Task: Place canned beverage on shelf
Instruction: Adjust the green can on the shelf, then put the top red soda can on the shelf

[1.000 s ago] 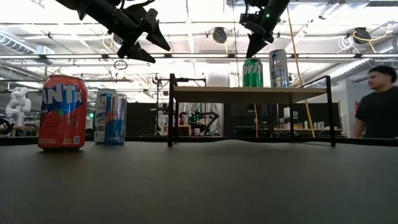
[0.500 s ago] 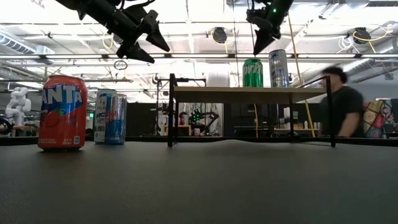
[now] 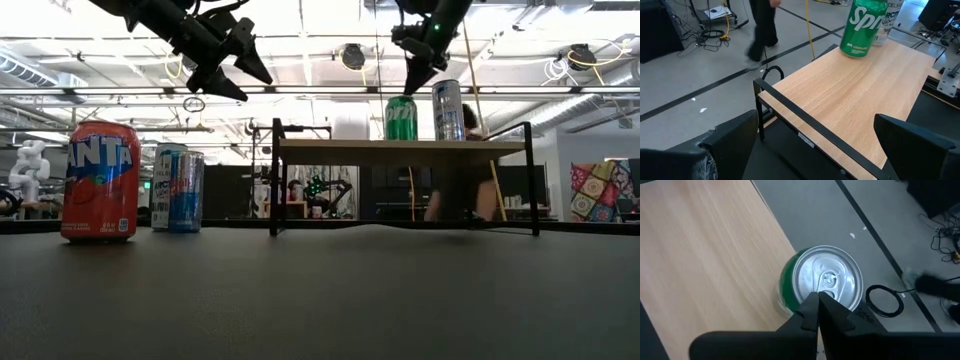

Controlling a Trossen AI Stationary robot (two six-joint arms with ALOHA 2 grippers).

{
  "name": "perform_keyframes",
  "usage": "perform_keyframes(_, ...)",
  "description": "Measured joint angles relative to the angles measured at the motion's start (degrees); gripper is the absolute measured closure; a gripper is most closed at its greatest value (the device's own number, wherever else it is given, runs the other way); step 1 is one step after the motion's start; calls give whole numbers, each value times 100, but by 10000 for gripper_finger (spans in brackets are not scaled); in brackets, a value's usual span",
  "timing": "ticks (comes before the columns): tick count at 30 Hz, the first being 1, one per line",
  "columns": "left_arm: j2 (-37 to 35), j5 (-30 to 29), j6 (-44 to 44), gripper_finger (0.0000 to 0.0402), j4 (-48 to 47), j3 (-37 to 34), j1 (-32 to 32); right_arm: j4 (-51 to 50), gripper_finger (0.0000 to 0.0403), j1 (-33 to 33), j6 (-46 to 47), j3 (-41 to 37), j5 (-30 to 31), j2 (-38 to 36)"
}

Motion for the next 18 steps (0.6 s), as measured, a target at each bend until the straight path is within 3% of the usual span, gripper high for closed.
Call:
perform_keyframes(14,-128,-9,-112,6,-159,6,96,184,403,7,118,-24,-28,-404)
perform_keyframes(18,-262,-39,-327,6,-653,4,282,422,403,7,320,-20,-440,-648)
